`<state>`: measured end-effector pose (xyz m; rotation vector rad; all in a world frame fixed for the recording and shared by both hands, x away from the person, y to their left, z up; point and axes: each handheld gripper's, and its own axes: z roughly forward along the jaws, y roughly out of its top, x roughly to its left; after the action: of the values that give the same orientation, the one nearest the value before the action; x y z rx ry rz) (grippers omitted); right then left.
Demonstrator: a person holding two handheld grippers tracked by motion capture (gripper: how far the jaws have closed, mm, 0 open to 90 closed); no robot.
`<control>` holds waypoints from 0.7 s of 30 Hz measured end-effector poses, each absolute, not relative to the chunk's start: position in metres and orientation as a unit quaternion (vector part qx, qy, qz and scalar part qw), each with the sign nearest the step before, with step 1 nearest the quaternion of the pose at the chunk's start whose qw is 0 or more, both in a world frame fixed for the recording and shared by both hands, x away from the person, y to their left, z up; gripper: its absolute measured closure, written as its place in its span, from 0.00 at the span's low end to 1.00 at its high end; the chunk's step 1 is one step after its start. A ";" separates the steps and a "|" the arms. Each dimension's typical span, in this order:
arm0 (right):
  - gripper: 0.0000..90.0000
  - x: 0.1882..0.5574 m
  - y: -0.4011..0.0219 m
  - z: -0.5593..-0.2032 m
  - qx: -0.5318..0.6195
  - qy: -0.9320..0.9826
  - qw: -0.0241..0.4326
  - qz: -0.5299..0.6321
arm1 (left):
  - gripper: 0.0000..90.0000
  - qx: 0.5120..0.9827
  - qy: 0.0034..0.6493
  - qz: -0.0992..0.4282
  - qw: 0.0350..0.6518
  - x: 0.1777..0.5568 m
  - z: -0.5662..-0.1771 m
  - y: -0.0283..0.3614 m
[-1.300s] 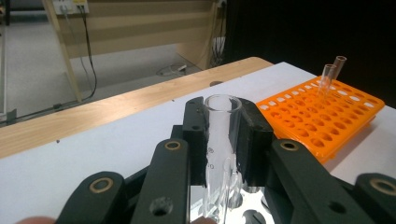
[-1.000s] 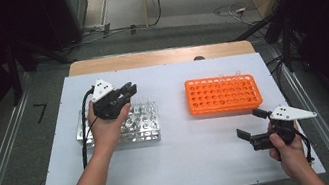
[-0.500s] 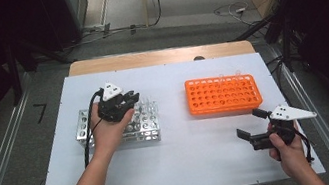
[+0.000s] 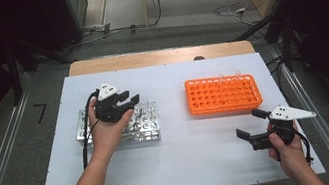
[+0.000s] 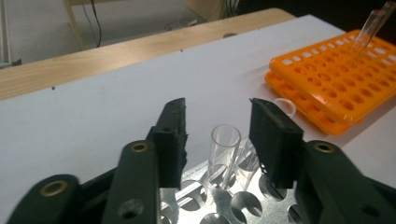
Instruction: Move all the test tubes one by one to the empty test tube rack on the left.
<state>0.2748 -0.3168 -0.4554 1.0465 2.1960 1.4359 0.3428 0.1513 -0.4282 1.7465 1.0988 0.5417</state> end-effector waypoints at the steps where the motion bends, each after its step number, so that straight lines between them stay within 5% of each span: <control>1: 0.00 0.275 -0.317 -0.455 0.366 0.768 0.157 0.502 | 0.52 0.713 0.452 0.221 0.488 0.341 -0.428 0.152; 3: 0.00 0.275 -0.316 -0.455 0.366 0.768 0.155 0.502 | 0.36 0.708 0.452 0.220 0.496 0.337 -0.426 0.155; 10: 0.00 0.277 -0.314 -0.454 0.365 0.767 0.154 0.504 | 0.14 0.699 0.433 0.201 0.533 0.315 -0.423 0.162; 16: 0.00 0.282 -0.313 -0.454 0.369 0.767 0.152 0.503 | 0.01 0.703 0.417 0.194 0.542 0.294 -0.423 0.163; 21: 0.00 0.288 -0.309 -0.453 0.372 0.766 0.150 0.503 | 0.00 0.701 0.408 0.192 0.553 0.277 -0.425 0.165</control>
<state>0.2876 -0.3095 -0.4527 1.0690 2.2006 1.4443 0.2770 0.1645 -0.4247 1.6566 0.9637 0.4532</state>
